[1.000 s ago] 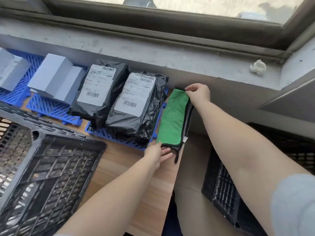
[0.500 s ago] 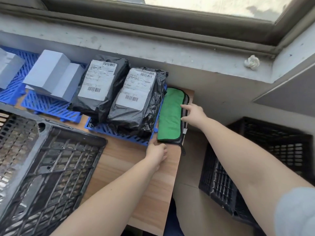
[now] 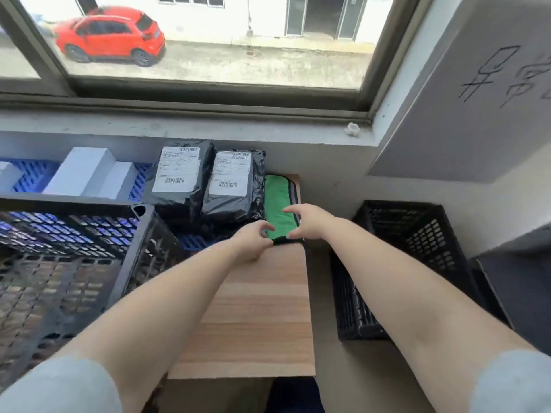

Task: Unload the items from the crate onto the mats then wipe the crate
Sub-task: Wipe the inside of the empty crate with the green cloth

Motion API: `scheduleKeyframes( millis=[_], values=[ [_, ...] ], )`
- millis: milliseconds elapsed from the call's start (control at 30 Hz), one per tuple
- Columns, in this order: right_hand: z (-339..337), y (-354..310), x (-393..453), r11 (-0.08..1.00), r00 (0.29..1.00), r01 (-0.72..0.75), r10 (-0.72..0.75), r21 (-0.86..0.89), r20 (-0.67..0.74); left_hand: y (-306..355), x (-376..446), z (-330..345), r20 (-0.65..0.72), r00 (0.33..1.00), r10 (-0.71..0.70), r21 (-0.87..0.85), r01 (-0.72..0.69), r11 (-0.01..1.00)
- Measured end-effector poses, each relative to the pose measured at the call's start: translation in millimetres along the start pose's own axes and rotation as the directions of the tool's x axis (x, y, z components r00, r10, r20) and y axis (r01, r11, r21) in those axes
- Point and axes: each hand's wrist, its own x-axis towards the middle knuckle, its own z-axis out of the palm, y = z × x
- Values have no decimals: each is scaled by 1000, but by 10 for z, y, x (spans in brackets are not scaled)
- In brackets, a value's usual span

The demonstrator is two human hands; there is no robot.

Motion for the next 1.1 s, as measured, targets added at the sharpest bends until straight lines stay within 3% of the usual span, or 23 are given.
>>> scheduleKeyframes(
  millis=[67,200,333,500,667,800,933,1100],
  values=[
    [-9,-199,-256,996,999,-34,35,-82,14,9,-178,-169,-62,991,120,33,-119,992],
    [-51,-656,-707,984,990,-98,82,-149,-112,13,-692,-525,-119,928,352,199,-325,925],
    [-10,-1149,-1081,979,976,-128,96,-156,-195,-101,-1201,-924,-159,858,489,488,-362,794],
    [-174,-1744,-1271,977,959,-83,24,-198,-282,-240,-1515,-1468,-170,819,548,706,-287,648],
    [-320,-2274,-1195,925,944,-93,-36,-370,-328,-457,-1706,-1962,-223,783,581,916,-37,400],
    [-346,-2628,-1079,802,934,-58,-167,-595,-316,-752,-1746,-2272,-320,803,502,890,73,450],
    [-188,-3026,-975,788,908,-8,-252,-615,-334,-1159,-1838,-2529,-365,780,508,837,38,545],
    [183,-3689,-854,758,897,-11,-281,-652,-342,-1850,-1984,-2892,-332,766,550,881,44,471]
  ],
)
